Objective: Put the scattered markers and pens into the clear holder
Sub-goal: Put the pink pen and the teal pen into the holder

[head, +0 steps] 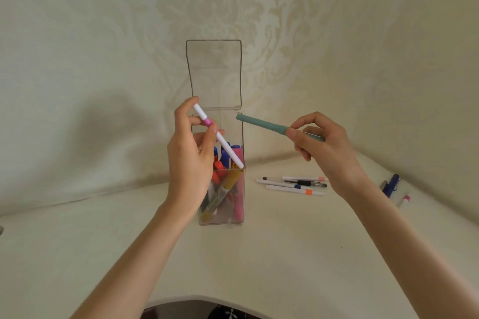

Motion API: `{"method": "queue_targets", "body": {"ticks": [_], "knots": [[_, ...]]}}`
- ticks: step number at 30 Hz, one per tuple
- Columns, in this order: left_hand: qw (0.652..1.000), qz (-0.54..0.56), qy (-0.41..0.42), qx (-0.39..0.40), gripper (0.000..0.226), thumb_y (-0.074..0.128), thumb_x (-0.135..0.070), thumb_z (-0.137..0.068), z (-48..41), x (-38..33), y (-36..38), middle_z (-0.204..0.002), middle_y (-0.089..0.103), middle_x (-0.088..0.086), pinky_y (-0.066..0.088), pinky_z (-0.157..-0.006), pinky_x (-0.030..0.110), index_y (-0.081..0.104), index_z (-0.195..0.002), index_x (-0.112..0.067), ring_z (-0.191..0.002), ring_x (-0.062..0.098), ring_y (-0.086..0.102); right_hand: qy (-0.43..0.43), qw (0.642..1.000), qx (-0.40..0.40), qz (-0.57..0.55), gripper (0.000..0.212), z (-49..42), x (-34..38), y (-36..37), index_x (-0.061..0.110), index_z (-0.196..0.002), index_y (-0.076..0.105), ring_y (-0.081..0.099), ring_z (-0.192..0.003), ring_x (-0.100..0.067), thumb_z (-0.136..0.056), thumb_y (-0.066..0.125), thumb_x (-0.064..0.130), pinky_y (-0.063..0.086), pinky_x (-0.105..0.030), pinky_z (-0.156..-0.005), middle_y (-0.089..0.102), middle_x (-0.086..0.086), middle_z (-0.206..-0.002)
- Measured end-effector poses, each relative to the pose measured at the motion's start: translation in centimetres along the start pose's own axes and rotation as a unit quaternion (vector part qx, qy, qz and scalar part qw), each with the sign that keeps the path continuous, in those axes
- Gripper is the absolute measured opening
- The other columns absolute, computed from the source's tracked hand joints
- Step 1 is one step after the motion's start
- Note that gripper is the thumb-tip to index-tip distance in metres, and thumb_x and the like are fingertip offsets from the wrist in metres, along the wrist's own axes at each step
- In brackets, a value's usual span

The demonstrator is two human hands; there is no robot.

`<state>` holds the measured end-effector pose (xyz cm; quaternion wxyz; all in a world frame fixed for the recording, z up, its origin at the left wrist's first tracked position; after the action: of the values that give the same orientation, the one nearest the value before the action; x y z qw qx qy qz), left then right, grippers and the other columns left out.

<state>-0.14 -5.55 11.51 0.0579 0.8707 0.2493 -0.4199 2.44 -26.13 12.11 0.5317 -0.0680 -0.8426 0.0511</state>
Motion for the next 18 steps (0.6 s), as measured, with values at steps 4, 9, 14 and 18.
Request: {"method": "queue_targets", "body": {"ticks": [4,9,14,18], "knots": [[0.998,-0.035,0.039,0.032,0.038,0.052,-0.010,-0.092,-0.4,-0.1,-0.2,-0.086,0.054,-0.015,0.048,-0.053,0.017,0.038,-0.126,-0.019,-0.076,0.014,0.068,-0.008,1.000,-0.012,0.018,0.005,-0.1,0.3,0.5,0.014,-0.082,0.061,0.045,-0.045,-0.001,-0.083,0.066,0.015,0.039,-0.014,-0.049,0.053,0.000,-0.059],[0.998,-0.021,0.058,0.025,0.039,0.052,-0.009,-0.092,-0.3,-0.3,0.0,-0.085,0.054,-0.016,0.043,-0.047,0.017,0.039,-0.126,-0.020,-0.074,0.017,0.067,-0.011,0.999,-0.027,0.014,0.006,-0.4,0.7,0.8,0.015,-0.084,0.061,0.046,-0.046,0.000,-0.083,0.066,0.018,0.040,-0.012,-0.049,0.055,0.000,-0.063],[0.999,0.011,0.046,0.009,0.037,0.053,-0.012,-0.091,0.0,0.3,0.2,-0.082,0.060,-0.019,0.042,-0.048,0.017,0.040,-0.124,-0.022,-0.069,0.015,0.066,-0.018,0.999,-0.016,0.036,0.004,-0.4,1.0,1.0,0.016,-0.083,0.062,0.045,-0.047,0.000,-0.083,0.066,0.017,0.039,-0.012,-0.049,0.055,-0.002,-0.064],[0.997,0.025,0.079,-0.005,0.035,0.051,-0.010,-0.092,-0.1,0.4,0.0,-0.090,0.059,-0.011,0.046,-0.053,0.018,0.040,-0.117,-0.032,-0.076,0.010,0.067,-0.019,0.999,-0.019,0.045,0.007,-0.5,1.1,1.0,0.022,-0.078,0.062,0.044,-0.049,-0.003,-0.082,0.067,0.018,0.040,-0.016,-0.050,0.055,-0.004,-0.065]]}}
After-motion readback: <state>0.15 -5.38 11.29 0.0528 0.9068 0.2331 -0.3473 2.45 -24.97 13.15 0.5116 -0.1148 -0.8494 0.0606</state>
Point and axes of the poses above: each hand's wrist, its own z-axis away from the middle knuckle, its own y-axis out of the palm, x = y × z, the point moved 1 cm from there along -z, towards the middle knuckle
